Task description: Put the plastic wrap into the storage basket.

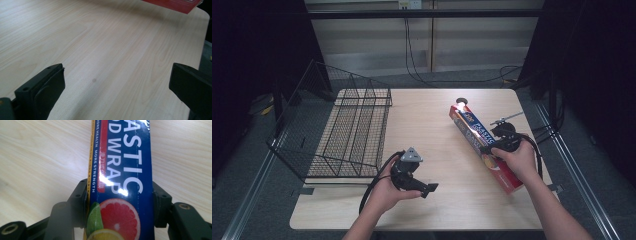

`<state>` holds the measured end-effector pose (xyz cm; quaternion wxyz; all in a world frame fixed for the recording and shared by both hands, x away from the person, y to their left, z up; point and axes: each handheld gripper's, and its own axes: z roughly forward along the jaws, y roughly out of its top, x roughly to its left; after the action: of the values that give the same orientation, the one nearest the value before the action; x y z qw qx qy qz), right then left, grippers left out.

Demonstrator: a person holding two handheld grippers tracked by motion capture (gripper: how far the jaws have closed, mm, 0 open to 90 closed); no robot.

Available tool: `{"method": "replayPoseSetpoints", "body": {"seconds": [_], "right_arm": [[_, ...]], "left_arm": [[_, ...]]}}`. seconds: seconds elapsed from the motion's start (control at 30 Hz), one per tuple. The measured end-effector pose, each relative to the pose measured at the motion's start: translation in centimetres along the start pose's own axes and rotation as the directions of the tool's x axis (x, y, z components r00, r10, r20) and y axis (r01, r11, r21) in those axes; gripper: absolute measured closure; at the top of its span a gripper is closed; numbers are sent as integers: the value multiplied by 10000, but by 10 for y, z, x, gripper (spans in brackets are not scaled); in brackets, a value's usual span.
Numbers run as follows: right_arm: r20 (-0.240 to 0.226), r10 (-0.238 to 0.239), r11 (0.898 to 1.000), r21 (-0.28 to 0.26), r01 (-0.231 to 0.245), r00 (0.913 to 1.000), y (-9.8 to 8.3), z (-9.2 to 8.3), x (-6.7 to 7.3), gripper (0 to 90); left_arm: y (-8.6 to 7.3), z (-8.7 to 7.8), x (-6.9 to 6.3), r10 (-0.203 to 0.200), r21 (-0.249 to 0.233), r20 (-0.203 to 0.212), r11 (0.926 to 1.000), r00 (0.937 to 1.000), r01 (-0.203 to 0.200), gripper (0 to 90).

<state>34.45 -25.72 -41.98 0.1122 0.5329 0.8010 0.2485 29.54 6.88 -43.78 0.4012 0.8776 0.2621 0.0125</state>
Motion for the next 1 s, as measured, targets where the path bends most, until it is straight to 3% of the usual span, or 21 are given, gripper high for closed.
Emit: {"method": "replayPoseSetpoints", "body": {"seconds": [0.07,0.13,0.2,0.23,0.4,0.47,0.7,0.83,1.0], "right_arm": [[-167,-129,9999,-68,128,9998,0,-4,3,447],[-373,-475,9988,-150,470,9982,0,-6,7,447],[-510,-734,9972,-148,728,9960,0,-8,12,447],[-585,-840,9964,-144,832,9948,0,-9,14,447],[-952,-1277,9917,-266,1257,9872,3,-14,21,447],[-961,-1411,9900,-223,1396,9853,4,-14,24,447],[-1233,-1796,9837,-348,1766,9760,5,-19,28,448],[-1405,-2104,9776,-334,2078,9675,5,-23,32,448],[-1449,-2439,9698,-321,2418,9589,6,-26,36,447]], "left_arm": [[8,-2,1,232,269,-48,9994,9997,-230,1],[16,-4,2,426,444,179,9981,9989,-434,0],[25,-7,4,629,449,320,9969,9975,-643,0],[29,-8,4,474,255,402,9985,9981,-484,0],[51,-11,10,1072,314,457,9936,9932,-1087,0],[59,-12,12,1453,452,475,9880,9882,-1475,0],[81,-5,24,1852,1008,274,9772,9823,-1870,3],[94,-6,29,2463,1072,191,9631,9690,-2470,25],[106,-8,33,2532,1263,138,9592,9673,-2529,29]]}}
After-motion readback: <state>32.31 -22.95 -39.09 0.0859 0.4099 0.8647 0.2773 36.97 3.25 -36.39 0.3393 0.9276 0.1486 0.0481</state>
